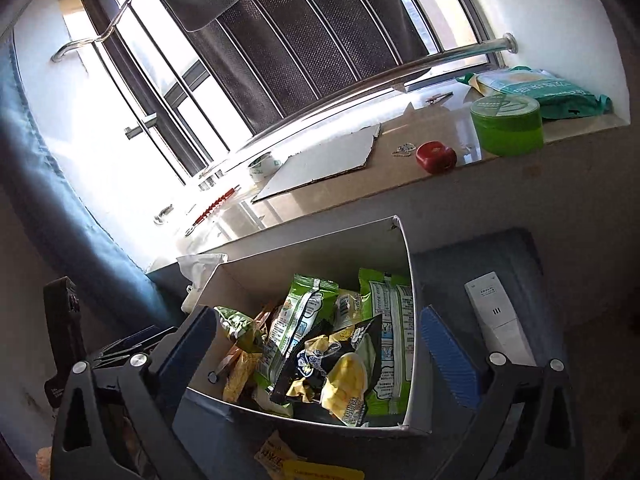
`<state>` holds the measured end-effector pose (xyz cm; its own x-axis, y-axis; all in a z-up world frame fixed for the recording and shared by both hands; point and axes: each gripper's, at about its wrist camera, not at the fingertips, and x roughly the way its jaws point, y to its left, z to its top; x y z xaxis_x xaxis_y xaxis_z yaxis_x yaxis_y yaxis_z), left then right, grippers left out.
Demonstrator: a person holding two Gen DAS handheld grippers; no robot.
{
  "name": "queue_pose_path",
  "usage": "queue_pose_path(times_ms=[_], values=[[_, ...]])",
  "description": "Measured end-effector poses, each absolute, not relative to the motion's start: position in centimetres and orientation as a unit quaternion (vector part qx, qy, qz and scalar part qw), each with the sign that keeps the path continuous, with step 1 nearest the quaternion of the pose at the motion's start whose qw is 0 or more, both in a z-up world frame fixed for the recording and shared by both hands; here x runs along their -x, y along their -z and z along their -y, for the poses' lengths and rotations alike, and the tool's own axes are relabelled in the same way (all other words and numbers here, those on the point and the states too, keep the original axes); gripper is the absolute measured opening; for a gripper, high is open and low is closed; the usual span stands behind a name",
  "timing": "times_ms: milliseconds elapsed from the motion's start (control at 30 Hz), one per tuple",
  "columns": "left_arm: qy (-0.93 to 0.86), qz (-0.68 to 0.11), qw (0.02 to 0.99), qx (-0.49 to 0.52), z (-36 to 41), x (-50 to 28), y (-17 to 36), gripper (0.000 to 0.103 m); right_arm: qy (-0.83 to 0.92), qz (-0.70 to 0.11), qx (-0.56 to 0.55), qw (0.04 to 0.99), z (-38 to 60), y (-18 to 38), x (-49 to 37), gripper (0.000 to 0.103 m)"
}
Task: Organize snacks
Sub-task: 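Release both bags into the white box and withdraw both grippers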
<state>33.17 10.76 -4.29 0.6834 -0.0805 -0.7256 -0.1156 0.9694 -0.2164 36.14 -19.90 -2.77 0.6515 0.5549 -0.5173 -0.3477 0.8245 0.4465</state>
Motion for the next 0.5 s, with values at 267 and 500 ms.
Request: queue_pose_path(times_ms=[267,500], values=[[0.013,-0.372,0.922,0.104,-9.9,-28.6,2.7,0.103,-0.277,-0.300,-0.118,0.905,19.1,0.7,-32.7,0.103],[0.045,-0.325,0.942,0.073,-7.2,-19.6,0.8,0.103,-0.321,-0.273,-0.108,0.901,19.7,-0.2,-26.2,0.103]])
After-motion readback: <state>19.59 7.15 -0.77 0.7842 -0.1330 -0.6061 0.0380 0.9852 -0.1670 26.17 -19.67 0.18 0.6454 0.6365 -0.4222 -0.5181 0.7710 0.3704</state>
